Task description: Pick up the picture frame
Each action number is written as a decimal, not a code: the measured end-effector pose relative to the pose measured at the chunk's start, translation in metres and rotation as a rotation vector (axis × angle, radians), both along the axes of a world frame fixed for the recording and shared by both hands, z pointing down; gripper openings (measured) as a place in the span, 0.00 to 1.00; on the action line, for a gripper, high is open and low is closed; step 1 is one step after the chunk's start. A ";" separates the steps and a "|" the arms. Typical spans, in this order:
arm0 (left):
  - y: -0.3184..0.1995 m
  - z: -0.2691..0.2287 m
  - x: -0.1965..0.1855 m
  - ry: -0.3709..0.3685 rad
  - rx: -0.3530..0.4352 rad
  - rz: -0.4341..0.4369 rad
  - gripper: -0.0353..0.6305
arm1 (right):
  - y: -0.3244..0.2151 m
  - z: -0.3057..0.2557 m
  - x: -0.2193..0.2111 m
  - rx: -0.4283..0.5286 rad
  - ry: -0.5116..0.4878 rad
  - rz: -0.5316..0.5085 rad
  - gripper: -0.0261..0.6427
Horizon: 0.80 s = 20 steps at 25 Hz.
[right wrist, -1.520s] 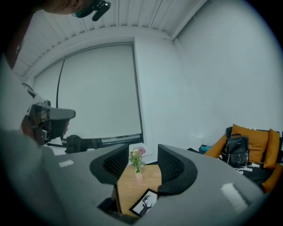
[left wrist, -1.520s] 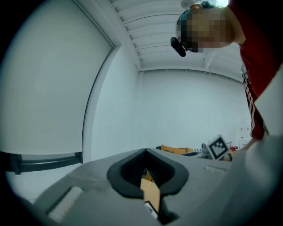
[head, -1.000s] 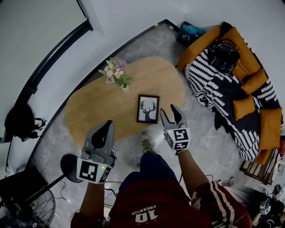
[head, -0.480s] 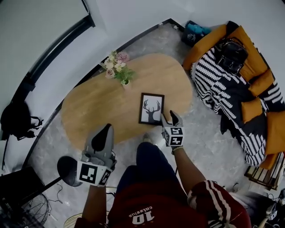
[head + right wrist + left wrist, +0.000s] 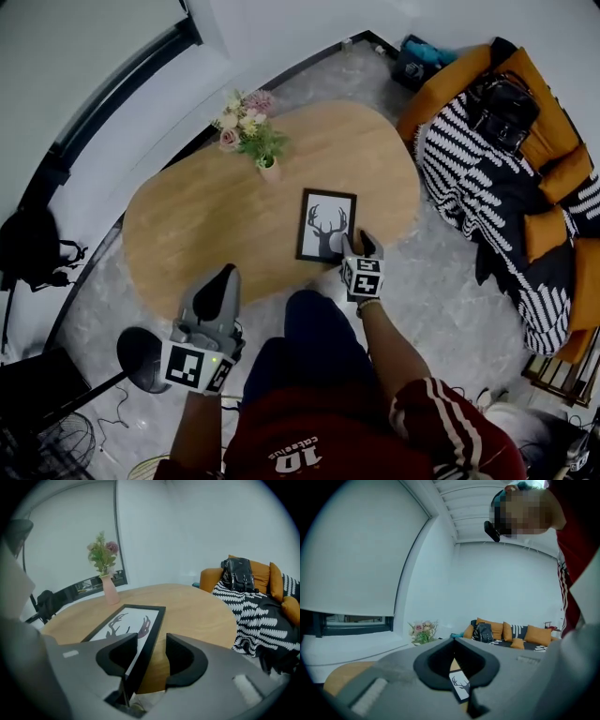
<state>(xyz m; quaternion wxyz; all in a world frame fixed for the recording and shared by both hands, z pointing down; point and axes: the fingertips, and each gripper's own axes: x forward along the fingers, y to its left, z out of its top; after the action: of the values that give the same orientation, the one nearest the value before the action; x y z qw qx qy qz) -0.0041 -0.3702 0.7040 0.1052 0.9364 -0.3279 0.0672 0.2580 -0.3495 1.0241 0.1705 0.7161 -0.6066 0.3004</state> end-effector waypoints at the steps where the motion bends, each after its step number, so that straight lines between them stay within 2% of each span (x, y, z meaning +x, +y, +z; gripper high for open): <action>1: -0.001 0.003 0.000 0.000 -0.001 0.002 0.06 | -0.001 0.003 0.001 -0.010 0.004 0.013 0.30; 8: 0.002 0.003 0.003 0.030 -0.017 0.017 0.06 | -0.002 0.013 -0.003 -0.046 0.016 0.008 0.26; 11: 0.002 0.000 0.000 0.031 -0.025 0.013 0.06 | -0.005 0.014 -0.006 -0.065 0.019 0.011 0.19; 17: -0.001 -0.004 -0.001 0.027 -0.026 0.018 0.06 | -0.003 0.014 0.000 -0.061 -0.102 0.099 0.15; 20: -0.002 -0.005 -0.002 0.023 -0.026 0.018 0.06 | -0.005 0.013 0.000 -0.045 -0.104 0.076 0.14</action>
<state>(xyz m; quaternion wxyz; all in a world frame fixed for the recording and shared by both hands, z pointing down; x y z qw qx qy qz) -0.0057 -0.3721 0.6990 0.1207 0.9386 -0.3174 0.0618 0.2584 -0.3541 1.0371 0.1433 0.7180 -0.5801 0.3570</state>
